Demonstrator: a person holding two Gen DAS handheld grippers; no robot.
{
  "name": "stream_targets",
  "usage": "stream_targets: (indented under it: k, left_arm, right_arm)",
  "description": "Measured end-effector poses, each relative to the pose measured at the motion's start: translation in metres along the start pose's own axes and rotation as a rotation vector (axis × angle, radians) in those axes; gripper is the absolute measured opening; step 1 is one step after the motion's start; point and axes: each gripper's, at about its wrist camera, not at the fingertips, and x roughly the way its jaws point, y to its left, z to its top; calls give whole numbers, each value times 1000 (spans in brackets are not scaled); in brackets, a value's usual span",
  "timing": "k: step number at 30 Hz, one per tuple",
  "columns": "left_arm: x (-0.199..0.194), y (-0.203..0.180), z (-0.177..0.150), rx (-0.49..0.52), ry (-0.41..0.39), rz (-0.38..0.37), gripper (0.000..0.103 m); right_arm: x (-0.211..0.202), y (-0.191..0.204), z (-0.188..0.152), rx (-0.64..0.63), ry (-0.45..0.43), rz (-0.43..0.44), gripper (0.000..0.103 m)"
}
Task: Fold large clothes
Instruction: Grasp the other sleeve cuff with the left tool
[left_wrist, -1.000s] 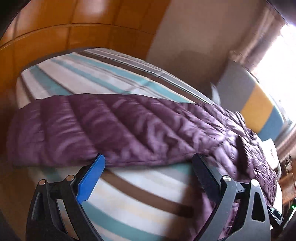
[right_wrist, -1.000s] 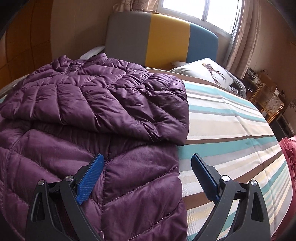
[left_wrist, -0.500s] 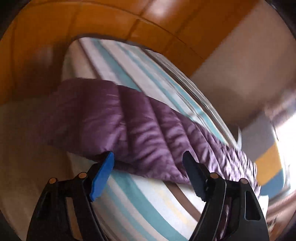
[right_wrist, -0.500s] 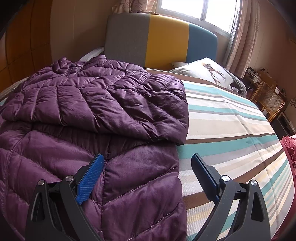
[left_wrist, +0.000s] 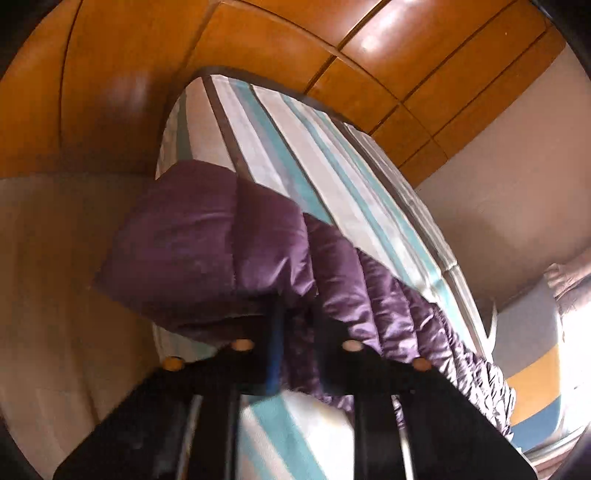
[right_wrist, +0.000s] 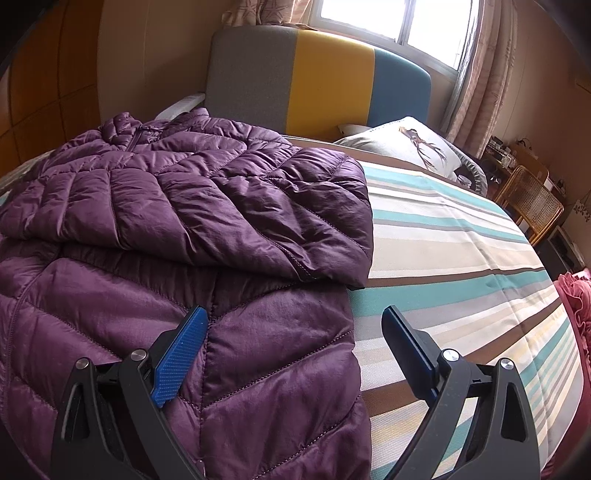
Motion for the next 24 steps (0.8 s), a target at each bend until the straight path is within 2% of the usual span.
stream_targets:
  k: [2,10,14,16,20,24]
  left_arm:
    - [-2,-9,2,23,-17,0,0]
    - [-31,-92,-14,288,-150,-91,0]
    - [-38,-111,-26,330,-136,-135,0]
    - [-39,-123,-36,382,-115,-160,0]
    - [-49,-147,-59,490,-123,-201,0]
    - [-49,-145,-71,469,-72,-212,0]
  right_arm:
    - [0,0,0,0,0,0,94]
    - [0,0,0,1,0,1,94]
    - [0,0,0,6,-2,3,94]
    - [0,0,0,9,0,7,94]
    - [0,-1,-1,15,-3,10,94]
    - [0,-2,-2,21,0,19,94]
